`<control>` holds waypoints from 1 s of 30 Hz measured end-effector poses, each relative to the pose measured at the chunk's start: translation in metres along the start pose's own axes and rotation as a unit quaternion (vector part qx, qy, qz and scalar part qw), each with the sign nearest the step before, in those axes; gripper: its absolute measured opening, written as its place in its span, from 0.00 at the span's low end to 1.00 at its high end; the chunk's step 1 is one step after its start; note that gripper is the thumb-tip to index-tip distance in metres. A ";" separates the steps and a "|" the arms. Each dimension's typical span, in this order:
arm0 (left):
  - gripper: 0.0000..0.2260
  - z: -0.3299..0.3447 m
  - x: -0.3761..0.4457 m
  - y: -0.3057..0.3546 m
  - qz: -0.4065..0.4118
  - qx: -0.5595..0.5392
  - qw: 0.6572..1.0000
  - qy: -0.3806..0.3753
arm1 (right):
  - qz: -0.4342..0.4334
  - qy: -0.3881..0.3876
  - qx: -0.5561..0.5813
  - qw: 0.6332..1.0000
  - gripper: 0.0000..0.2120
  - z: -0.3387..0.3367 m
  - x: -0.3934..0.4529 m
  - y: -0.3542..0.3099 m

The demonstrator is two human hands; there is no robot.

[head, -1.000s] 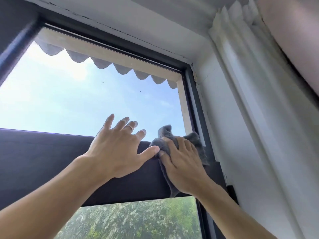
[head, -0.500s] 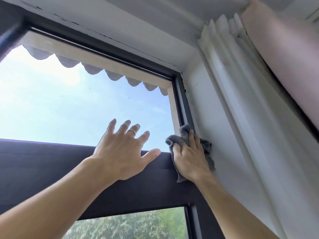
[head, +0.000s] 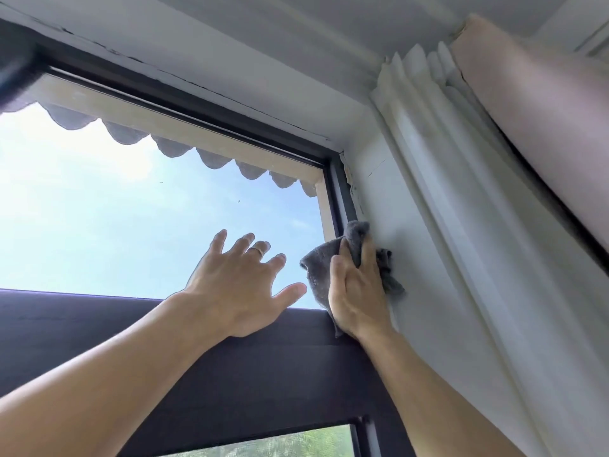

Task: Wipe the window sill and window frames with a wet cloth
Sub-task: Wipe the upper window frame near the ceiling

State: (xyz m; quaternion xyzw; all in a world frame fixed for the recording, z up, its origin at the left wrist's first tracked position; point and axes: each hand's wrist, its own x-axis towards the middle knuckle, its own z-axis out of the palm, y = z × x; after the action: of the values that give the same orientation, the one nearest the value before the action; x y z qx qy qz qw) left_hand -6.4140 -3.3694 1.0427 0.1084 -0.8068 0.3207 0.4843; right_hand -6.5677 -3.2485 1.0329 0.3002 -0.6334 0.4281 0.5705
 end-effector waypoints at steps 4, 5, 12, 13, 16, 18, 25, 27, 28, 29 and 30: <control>0.32 -0.001 0.003 -0.006 -0.001 0.011 1.000 0.002 | 0.021 0.173 -0.146 0.974 0.16 0.006 -0.002 0.008; 0.31 -0.002 0.004 -0.008 -0.002 0.012 1.000 0.003 | 0.047 0.170 -0.180 0.968 0.14 0.004 -0.002 0.007; 0.31 0.001 0.018 -0.007 0.003 0.030 0.999 0.022 | 0.042 0.071 -0.208 0.975 0.20 -0.009 0.016 0.002; 0.31 0.002 0.021 -0.007 0.002 0.033 0.999 0.025 | 0.032 0.065 -0.213 0.974 0.22 -0.008 0.026 -0.002; 0.32 0.003 0.035 -0.009 -0.008 0.044 0.999 0.030 | 0.017 0.069 -0.233 0.970 0.20 -0.006 0.040 -0.004; 0.32 0.002 0.040 -0.010 -0.004 0.053 0.998 0.025 | 0.014 0.059 -0.253 0.966 0.20 -0.004 0.030 0.003; 0.31 -0.002 0.065 -0.005 -0.001 0.081 0.996 0.030 | -0.019 0.063 -0.259 0.964 0.18 -0.001 0.080 -0.008; 0.31 -0.004 0.070 -0.005 0.006 0.083 0.996 0.030 | -0.015 0.071 -0.262 0.962 0.18 0.002 0.074 -0.006; 0.30 -0.004 0.071 -0.007 0.010 0.087 0.996 0.030 | -0.012 0.073 -0.266 0.961 0.18 0.004 0.069 -0.003; 0.30 -0.004 0.074 -0.010 0.010 0.089 0.996 0.031 | -0.012 0.070 -0.268 0.961 0.18 0.004 0.067 -0.002; 0.31 -0.004 0.078 -0.013 0.007 0.090 0.995 0.032 | -0.016 0.068 -0.267 0.961 0.18 0.004 0.073 -0.002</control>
State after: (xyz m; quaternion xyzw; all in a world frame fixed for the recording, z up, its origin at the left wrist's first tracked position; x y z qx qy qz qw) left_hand -6.4445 -3.3662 1.1155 0.1353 -0.7594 0.3986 0.4960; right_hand -6.5803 -3.2449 1.1050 0.1169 -0.6794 0.2533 0.6786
